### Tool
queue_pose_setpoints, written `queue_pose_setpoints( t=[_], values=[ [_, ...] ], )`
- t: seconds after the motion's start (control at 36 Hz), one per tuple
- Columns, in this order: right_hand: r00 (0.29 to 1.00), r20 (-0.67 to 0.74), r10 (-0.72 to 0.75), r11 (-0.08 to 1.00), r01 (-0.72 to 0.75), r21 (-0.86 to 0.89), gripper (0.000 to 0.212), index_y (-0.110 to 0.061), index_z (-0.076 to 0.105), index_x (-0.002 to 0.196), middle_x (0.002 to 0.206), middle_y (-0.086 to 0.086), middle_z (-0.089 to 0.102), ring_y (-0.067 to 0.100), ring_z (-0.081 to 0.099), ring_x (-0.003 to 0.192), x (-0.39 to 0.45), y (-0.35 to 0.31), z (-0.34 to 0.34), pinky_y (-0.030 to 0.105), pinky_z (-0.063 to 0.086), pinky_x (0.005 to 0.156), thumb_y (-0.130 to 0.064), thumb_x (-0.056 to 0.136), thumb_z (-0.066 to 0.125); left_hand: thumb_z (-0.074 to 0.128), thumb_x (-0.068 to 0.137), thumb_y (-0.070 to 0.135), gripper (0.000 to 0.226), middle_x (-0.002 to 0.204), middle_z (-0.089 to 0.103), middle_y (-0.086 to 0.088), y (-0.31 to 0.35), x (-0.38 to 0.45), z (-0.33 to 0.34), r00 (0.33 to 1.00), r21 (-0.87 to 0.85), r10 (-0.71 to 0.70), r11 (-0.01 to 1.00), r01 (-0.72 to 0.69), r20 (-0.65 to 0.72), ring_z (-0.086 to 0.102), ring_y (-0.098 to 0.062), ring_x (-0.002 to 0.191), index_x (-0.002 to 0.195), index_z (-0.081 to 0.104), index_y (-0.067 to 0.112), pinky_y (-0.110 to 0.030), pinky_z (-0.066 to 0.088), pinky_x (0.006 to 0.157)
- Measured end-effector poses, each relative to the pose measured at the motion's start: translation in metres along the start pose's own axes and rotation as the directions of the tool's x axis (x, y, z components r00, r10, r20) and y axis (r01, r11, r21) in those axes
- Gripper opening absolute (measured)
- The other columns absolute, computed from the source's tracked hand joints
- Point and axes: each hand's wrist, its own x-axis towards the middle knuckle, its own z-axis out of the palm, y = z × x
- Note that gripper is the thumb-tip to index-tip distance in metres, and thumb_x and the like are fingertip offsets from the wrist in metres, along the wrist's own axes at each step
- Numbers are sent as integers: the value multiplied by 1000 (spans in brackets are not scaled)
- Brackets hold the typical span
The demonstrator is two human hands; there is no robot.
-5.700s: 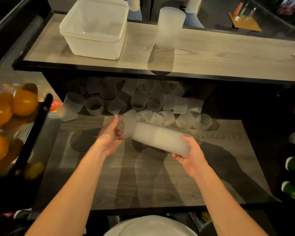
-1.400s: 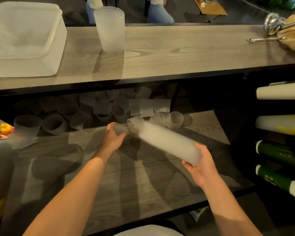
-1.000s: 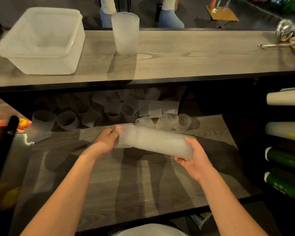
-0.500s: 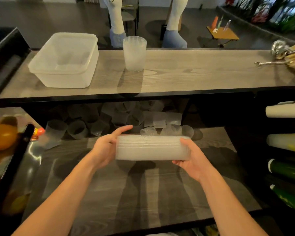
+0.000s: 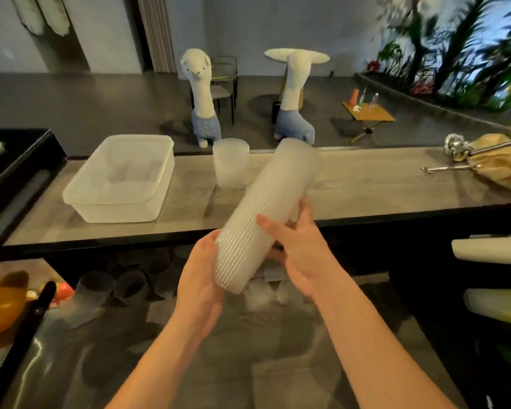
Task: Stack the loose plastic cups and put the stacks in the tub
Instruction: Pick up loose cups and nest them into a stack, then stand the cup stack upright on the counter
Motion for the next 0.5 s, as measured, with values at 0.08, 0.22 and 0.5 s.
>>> queue_pose_setpoints(
  t=[0.08,0.22,0.5],
  values=[
    [997,-16,-74,991,72,-110,95,-35,24,157,136,-1,63,21,63,124,21,-31,16,53,54,103,-20,84,83,45,102,38,21,116,64,3,18,25,2,991,179,107,980,-91,-80,62,-20,106,115,60,41,-41,57,77],
    [975,-58,-213,932,185,-311,88,-26,47,143,134,-5,64,16,63,121,62,-76,33,48,56,101,-47,68,88,45,102,30,29,119,55,25,61,80,11,966,463,257,855,-234,14,51,15,102,129,51,39,-15,40,79],
    [890,-114,-441,870,394,-295,68,-24,43,136,138,-2,59,17,59,125,141,-129,75,45,53,106,-22,83,85,74,81,0,99,157,25,0,82,193,-1,992,560,87,828,-24,-87,32,-22,141,155,13,25,-32,41,104]
  ],
)
